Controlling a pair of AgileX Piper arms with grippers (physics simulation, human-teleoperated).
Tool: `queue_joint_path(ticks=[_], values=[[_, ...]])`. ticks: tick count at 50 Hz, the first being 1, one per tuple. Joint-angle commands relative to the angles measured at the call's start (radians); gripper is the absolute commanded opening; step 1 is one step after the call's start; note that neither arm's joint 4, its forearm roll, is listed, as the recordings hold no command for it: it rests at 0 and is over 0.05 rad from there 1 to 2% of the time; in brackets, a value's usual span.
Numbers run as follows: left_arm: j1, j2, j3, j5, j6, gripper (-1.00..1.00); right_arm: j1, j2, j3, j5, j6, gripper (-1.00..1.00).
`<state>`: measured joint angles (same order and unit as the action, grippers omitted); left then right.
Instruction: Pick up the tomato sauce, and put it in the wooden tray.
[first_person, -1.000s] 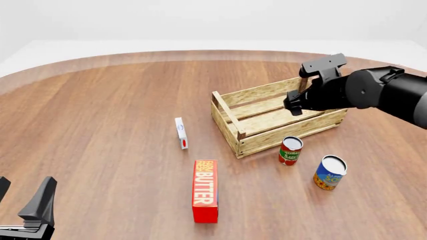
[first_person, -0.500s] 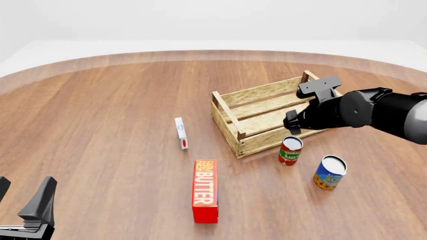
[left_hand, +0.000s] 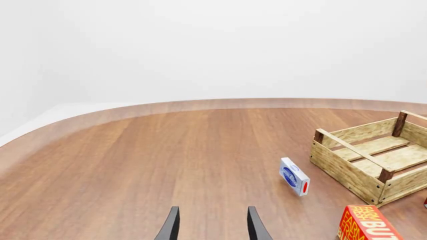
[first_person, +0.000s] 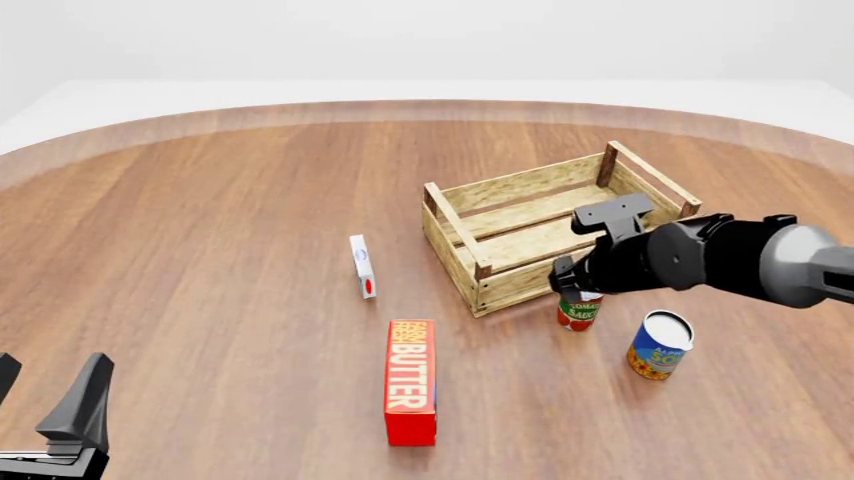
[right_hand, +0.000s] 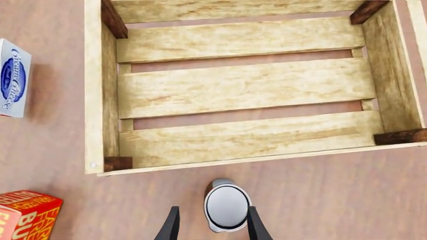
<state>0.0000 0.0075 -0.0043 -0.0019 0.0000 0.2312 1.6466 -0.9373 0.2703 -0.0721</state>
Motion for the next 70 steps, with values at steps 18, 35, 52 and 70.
queue_joint_path(ticks=[18,35,52,70], values=[[0.000,0.000,0.000,0.000,0.000,1.00,-0.009,0.017,0.033,-0.027,-0.001,1.00],[0.000,0.000,0.000,0.000,0.000,1.00,-0.060,0.015,0.013,-0.011,-0.048,1.00],[0.000,0.000,0.000,0.000,0.000,1.00,-0.040,0.059,0.036,-0.060,-0.024,1.00],[0.000,0.000,0.000,0.000,0.000,1.00,-0.032,0.075,0.053,-0.081,-0.014,1.00]])
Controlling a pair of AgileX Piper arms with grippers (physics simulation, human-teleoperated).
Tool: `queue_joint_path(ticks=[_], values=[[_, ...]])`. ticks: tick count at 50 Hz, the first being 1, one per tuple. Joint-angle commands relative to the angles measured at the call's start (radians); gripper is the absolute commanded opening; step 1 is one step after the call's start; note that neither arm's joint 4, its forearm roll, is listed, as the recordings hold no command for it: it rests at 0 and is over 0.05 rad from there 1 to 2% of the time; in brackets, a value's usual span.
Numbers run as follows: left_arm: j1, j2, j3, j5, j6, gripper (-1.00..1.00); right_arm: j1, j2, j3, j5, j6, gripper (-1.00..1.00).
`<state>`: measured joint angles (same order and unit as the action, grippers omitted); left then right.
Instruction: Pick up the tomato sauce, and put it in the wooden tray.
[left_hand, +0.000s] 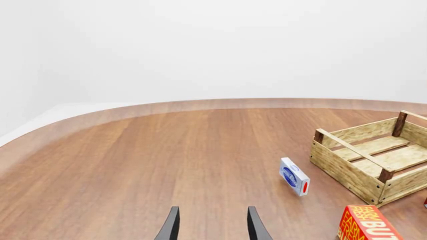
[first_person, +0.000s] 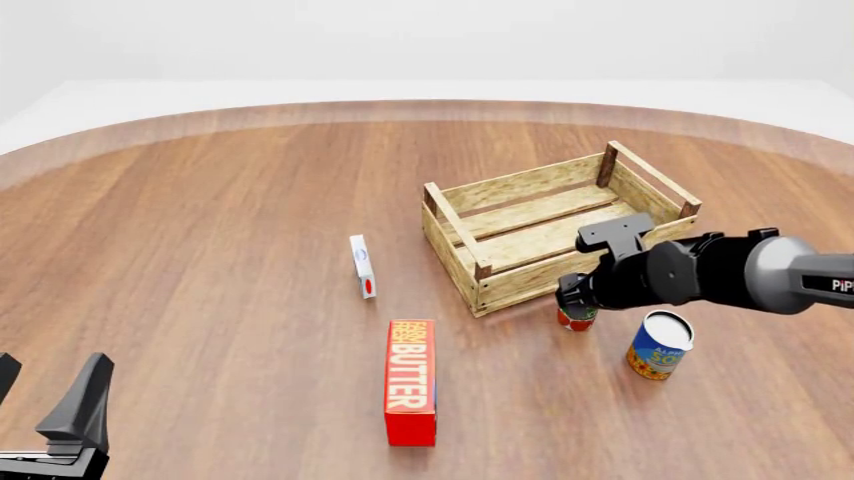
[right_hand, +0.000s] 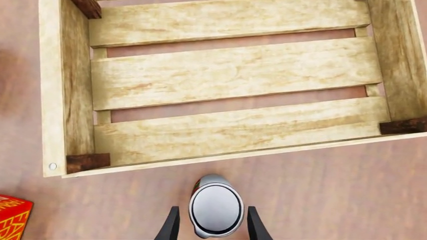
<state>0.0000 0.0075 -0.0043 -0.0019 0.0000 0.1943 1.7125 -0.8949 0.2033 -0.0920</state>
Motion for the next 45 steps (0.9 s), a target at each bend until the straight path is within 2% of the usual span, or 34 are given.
queue_joint_path(ticks=[1,25,26,28,29,45], values=[[0.000,0.000,0.000,0.000,0.000,1.00,0.004,0.010,0.012,-0.017,0.007,1.00],[0.000,0.000,0.000,0.000,0.000,1.00,0.006,0.041,0.024,-0.047,0.026,1.00],[0.000,0.000,0.000,0.000,0.000,1.00,0.016,0.037,0.024,-0.049,0.048,1.00],[0.000,0.000,0.000,0.000,0.000,1.00,0.003,0.041,0.023,-0.055,0.034,1.00],[0.000,0.000,0.000,0.000,0.000,1.00,-0.006,0.036,0.022,-0.057,0.033,-1.00],[0.000,0.000,0.000,0.000,0.000,1.00,-0.002,0.013,0.008,-0.051,0.028,-1.00]])
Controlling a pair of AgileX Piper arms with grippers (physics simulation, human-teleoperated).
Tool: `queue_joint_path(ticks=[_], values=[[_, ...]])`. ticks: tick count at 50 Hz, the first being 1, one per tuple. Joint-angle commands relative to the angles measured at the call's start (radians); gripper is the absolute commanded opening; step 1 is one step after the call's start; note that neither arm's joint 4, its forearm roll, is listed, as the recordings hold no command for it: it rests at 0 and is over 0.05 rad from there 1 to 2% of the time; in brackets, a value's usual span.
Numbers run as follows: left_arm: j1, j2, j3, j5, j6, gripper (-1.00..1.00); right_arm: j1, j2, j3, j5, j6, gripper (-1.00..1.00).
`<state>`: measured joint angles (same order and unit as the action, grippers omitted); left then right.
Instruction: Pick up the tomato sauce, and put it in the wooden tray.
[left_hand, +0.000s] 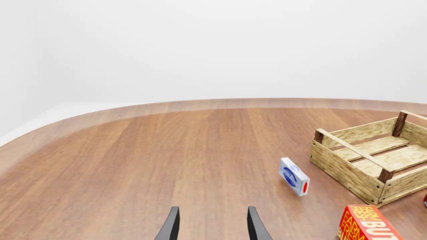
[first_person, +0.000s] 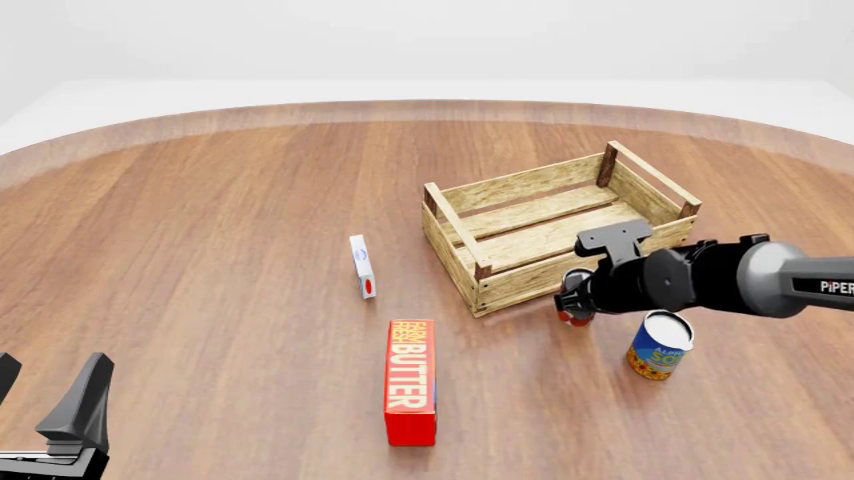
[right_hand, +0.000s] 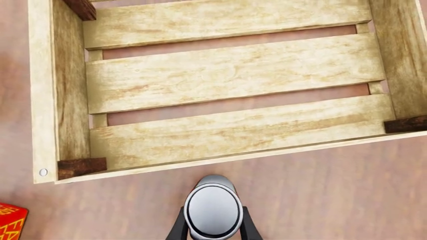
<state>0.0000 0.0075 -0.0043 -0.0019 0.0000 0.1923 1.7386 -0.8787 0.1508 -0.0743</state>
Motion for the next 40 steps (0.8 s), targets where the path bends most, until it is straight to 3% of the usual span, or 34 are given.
queue_joint_path(ticks=[1,14,15,26,29,40], values=[[0.000,0.000,0.000,0.000,0.000,1.00,0.000,-0.013,-0.008,0.001,0.010,-1.00],[0.000,0.000,0.000,0.000,0.000,1.00,0.011,-0.059,-0.049,0.074,-0.015,-1.00],[0.000,0.000,0.000,0.000,0.000,1.00,-0.002,-0.063,-0.057,0.086,-0.041,-1.00],[0.000,0.000,0.000,0.000,0.000,1.00,-0.035,-0.132,-0.132,0.204,-0.111,-1.00],[0.000,0.000,0.000,0.000,0.000,1.00,-0.034,-0.168,-0.188,0.260,-0.116,-1.00],[0.000,0.000,0.000,0.000,0.000,1.00,-0.045,-0.142,-0.321,0.326,-0.138,-1.00]])
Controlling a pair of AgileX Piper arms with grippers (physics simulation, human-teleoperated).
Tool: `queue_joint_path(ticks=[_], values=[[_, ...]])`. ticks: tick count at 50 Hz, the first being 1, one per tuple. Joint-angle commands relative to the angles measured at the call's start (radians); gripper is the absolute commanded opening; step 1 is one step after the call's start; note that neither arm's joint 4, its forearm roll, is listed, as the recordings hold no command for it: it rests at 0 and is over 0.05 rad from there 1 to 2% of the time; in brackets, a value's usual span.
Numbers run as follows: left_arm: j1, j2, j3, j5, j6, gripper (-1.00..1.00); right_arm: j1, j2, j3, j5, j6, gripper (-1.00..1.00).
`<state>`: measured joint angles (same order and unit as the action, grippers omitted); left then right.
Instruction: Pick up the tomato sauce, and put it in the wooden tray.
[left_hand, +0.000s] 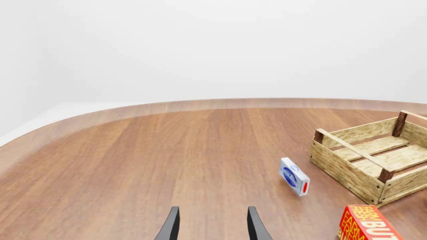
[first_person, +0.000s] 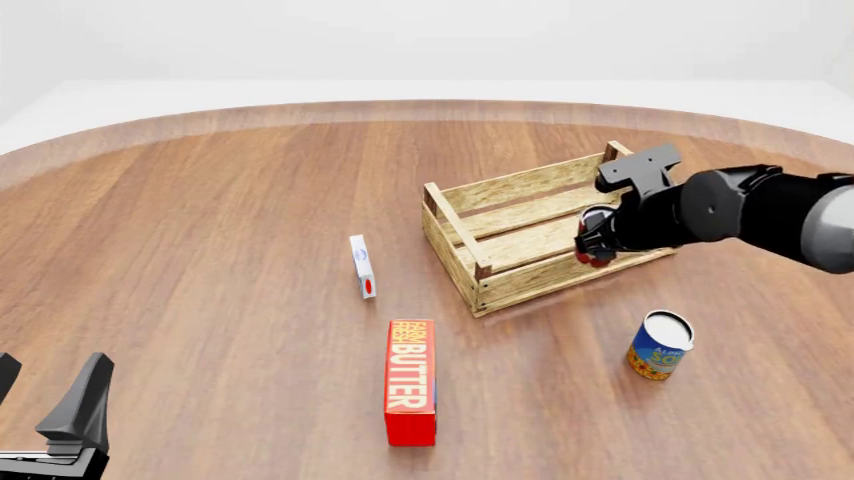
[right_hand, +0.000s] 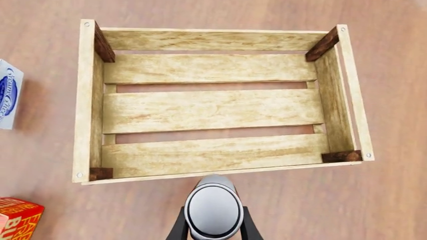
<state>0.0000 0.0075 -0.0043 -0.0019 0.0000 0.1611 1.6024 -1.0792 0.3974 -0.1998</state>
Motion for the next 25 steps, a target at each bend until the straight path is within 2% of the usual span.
queue_joint_path(ticks=[1,7,19,25], values=[[0.000,0.000,0.000,0.000,0.000,1.00,-0.018,0.008,-0.154,0.089,-0.013,-1.00],[0.000,0.000,0.000,0.000,0.000,1.00,-0.016,0.050,-0.222,0.105,-0.019,-1.00],[0.000,0.000,0.000,0.000,0.000,1.00,-0.018,0.215,-0.447,0.141,-0.023,-1.00],[0.000,0.000,0.000,0.000,0.000,1.00,-0.004,0.274,-0.494,0.145,-0.023,-1.00]])
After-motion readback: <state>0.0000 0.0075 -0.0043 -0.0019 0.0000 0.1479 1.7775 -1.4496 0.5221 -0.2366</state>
